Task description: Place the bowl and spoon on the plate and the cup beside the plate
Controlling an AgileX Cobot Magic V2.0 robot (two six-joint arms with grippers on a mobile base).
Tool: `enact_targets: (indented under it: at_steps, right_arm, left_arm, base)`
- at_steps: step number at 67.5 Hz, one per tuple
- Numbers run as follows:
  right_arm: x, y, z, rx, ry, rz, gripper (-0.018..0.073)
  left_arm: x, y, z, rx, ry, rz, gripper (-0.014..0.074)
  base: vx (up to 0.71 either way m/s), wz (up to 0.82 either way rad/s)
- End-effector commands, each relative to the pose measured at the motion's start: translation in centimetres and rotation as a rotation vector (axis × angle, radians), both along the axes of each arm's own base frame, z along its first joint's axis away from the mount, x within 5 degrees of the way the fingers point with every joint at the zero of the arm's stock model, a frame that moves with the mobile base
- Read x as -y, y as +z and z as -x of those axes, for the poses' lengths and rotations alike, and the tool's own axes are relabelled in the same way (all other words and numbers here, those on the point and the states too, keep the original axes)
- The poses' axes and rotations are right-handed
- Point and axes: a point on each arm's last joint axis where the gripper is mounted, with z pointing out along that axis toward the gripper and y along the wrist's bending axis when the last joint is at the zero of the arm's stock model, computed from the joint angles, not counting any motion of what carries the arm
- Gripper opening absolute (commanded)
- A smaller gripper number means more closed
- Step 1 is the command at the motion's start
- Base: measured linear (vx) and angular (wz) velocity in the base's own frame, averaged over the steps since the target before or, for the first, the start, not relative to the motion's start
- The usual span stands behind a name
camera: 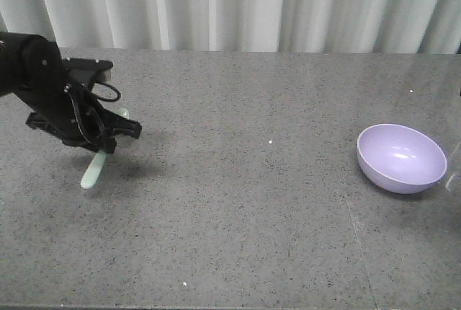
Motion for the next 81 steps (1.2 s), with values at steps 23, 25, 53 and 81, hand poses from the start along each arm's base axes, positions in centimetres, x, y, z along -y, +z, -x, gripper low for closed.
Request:
enact_targets:
  at_steps: [23,25,53,81]
  right_arm:
    - [0.5,1.8,-0.2,0.109,-0.05,-0.002,0.0522]
    - [0.7,1.5,-0.5,0.095,-0.066,0.002,0.0522]
    - [2.8,-5.5,-6.9,-0.235,-0.155,-0.008,0.0522]
    - [2.9,-7.9,-11.5,-0.459,-0.13,-0.005,0.0522]
  left_arm:
    - [-1.4,16.3,7.6,0.617,0.007,0.153,-0.0006]
    - [-1.5,16.8,8.0,0.638,0.001,0.152,-0.0006]
    - [-1.8,17.8,9.0,0.687,-0.048,0.118,-0.0006]
    - [-1.8,17.9,9.0,0.69,-0.048,0.118,-0.0006]
  base:
    - [0.0,0.0]
    - [0.0,0.0]
    - [0.0,0.0]
    - [0.0,0.0]
